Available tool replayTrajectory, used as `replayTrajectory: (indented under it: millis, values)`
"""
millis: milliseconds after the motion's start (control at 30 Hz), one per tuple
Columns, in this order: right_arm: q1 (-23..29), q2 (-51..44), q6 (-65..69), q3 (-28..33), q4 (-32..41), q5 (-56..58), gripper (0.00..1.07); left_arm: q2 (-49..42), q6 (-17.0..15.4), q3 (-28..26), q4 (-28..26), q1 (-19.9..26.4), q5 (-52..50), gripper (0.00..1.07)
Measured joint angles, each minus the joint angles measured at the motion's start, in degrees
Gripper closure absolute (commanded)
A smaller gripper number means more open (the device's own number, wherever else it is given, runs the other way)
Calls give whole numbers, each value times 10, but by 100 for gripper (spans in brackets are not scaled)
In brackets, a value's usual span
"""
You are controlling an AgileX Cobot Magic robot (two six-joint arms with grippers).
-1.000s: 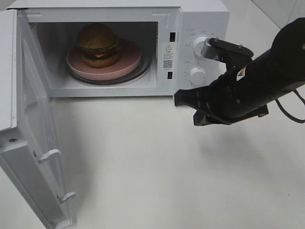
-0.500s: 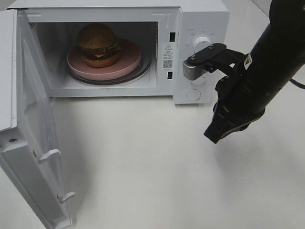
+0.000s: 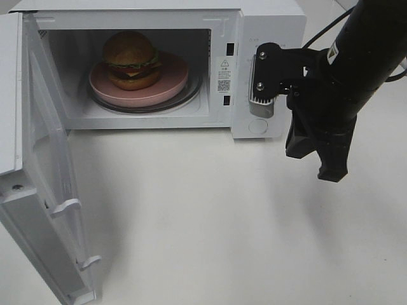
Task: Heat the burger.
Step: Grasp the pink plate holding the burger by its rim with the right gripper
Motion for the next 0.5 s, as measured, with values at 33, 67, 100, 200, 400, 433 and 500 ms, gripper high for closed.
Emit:
replayTrajectory:
  millis: [33,67,100,200,400,433,500]
  values:
    - [13,1,-10,-2,-34,1,95,0,0,0,0,0,0,7]
    - [21,2,-14,-5,-53,0,92,0,0,0,0,0,0,7]
    - [21,2,-14,-5,-53,0,92,0,0,0,0,0,0,7]
    - [44,3,-17,-13,-105,-13,86,0,0,0,0,0,0,7]
    - [78,10,-17,-25,-171,-81,64,0,0,0,0,0,0,7]
    - [89,10,-17,-26,-189,-107,55,0,0,0,0,0,0,7]
    - [94,11,-17,-26,-194,-120,50,0,0,0,0,0,0,7]
